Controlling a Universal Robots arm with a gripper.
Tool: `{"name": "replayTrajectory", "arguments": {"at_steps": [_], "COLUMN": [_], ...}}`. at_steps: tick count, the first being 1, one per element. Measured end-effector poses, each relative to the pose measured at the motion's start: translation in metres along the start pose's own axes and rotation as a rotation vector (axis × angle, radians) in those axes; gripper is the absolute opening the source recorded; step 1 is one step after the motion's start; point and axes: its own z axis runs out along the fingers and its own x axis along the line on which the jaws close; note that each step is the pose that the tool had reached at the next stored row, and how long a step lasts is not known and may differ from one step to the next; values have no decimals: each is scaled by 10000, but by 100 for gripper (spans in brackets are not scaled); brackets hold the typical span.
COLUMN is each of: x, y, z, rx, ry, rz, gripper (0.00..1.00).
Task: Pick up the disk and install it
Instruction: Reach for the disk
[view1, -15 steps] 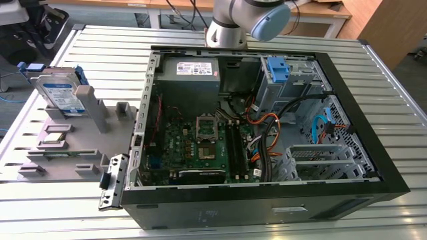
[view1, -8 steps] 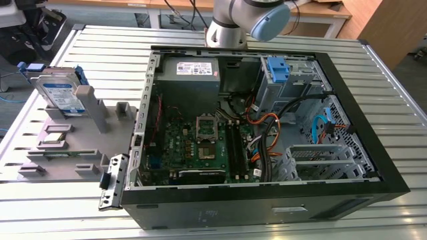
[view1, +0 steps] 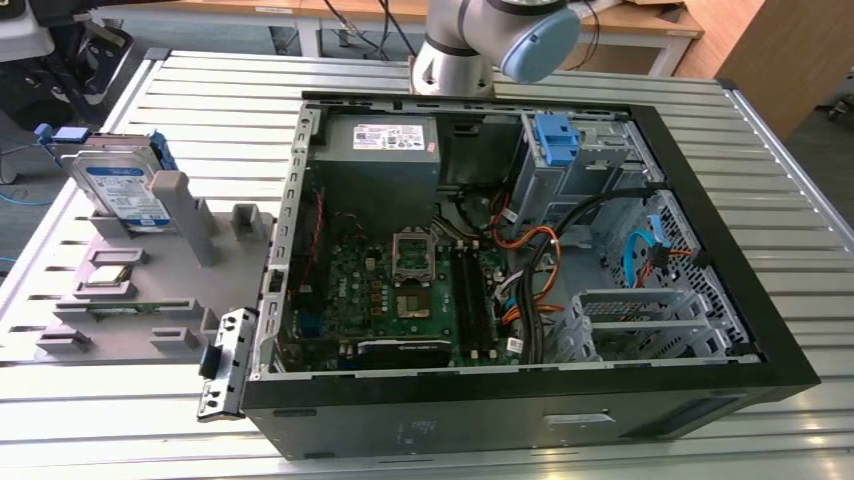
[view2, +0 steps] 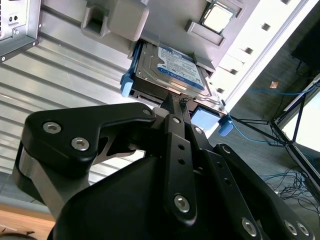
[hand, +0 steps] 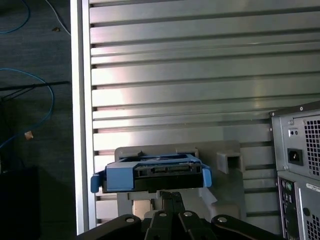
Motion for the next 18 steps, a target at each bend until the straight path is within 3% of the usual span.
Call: {"name": "replayTrajectory", "arguments": {"at_steps": [18], "x": [99], "y": [27], "z": [87], "rx": [8], "ry": [-2], "rz": [1], "gripper": [11]}}
